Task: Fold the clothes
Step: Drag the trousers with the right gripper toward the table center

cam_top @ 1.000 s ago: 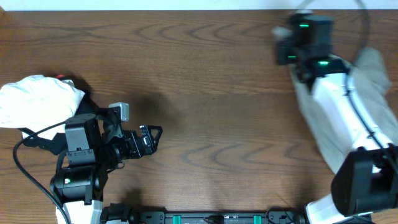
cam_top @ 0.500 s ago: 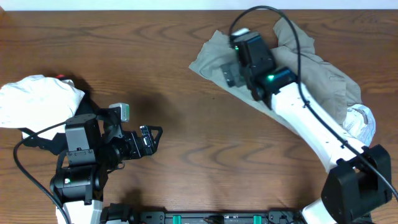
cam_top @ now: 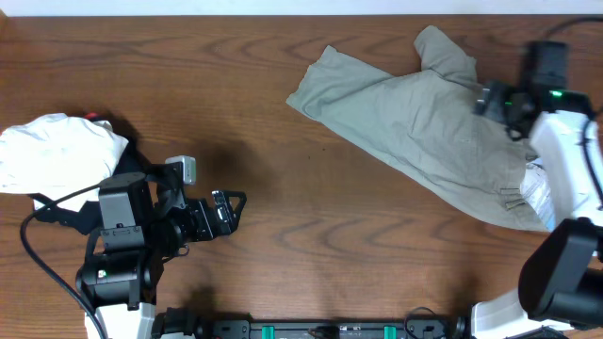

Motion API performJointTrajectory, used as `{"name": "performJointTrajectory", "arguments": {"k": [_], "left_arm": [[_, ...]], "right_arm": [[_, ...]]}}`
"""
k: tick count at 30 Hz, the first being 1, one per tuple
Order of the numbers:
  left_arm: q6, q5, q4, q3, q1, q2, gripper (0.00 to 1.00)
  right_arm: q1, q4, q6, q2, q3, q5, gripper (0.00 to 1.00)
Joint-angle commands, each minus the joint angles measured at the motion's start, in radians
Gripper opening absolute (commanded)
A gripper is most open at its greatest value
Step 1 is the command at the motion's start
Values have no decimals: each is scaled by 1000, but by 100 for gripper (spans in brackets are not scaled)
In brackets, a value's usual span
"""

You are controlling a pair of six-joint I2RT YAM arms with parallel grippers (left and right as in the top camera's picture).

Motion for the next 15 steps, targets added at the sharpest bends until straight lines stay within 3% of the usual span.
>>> {"name": "performJointTrajectory", "arguments": {"k": [1, 9, 15], "left_arm": [[18, 10, -2, 11, -6, 0, 99], [18, 10, -2, 11, -6, 0, 99], [17, 10, -2, 11, -6, 0, 99]], "right_arm": [[-103, -5, 1, 29, 3, -108, 96], [-299, 51, -158, 190, 3, -422, 97], [-341, 101, -287, 305, 3, -679, 92]]}}
